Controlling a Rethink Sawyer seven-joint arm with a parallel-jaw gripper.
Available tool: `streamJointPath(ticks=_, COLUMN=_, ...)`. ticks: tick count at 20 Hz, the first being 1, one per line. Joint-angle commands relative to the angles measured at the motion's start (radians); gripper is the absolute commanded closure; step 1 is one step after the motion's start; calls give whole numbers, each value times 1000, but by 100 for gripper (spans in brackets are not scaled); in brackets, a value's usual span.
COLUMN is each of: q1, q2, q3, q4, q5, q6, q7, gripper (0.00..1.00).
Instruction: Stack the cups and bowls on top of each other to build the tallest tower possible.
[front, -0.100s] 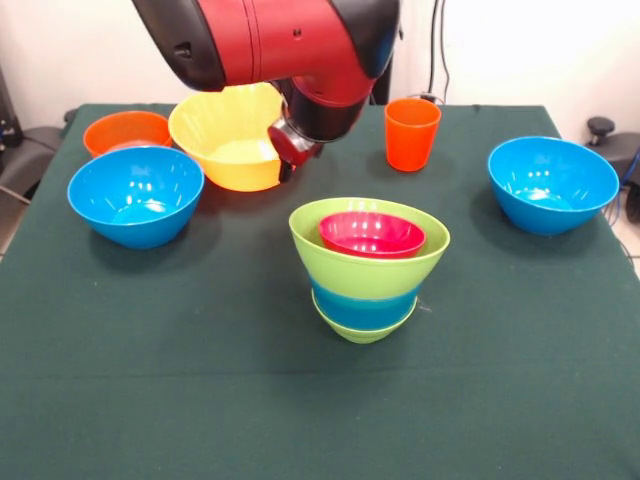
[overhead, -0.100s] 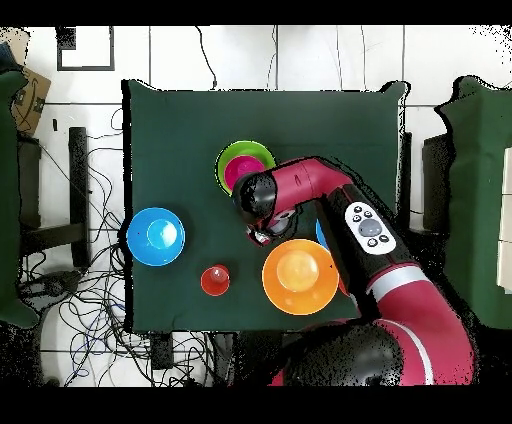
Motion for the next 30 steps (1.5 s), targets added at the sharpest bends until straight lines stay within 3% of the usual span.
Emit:
streamJointPath(ticks=1, q1=12, q2=-42, q3=4, q4=-36, q5=-120, q6=76, q7=-369, gripper=0)
streamJointPath(ticks=8, q1=-8, q2=-80, q3=-7, q4=-6, q5=-143, q6=104, q7=-411, gripper=0)
streamJointPath(ticks=15, q1=-30, q2=-83, q3=-11, q4=12, q5=-194, q6=47, q7=-449, gripper=0)
streamJointPath(ticks=19, q1=-38, q2=-69, q3=-16, q4=11, q5=-220, q6=39, q7=-459, gripper=0)
streamJointPath(ticks=30, q1=-42, q2=1, q3=-16, q4=-14, q5=-200, q6=50, q7=-428, gripper=0)
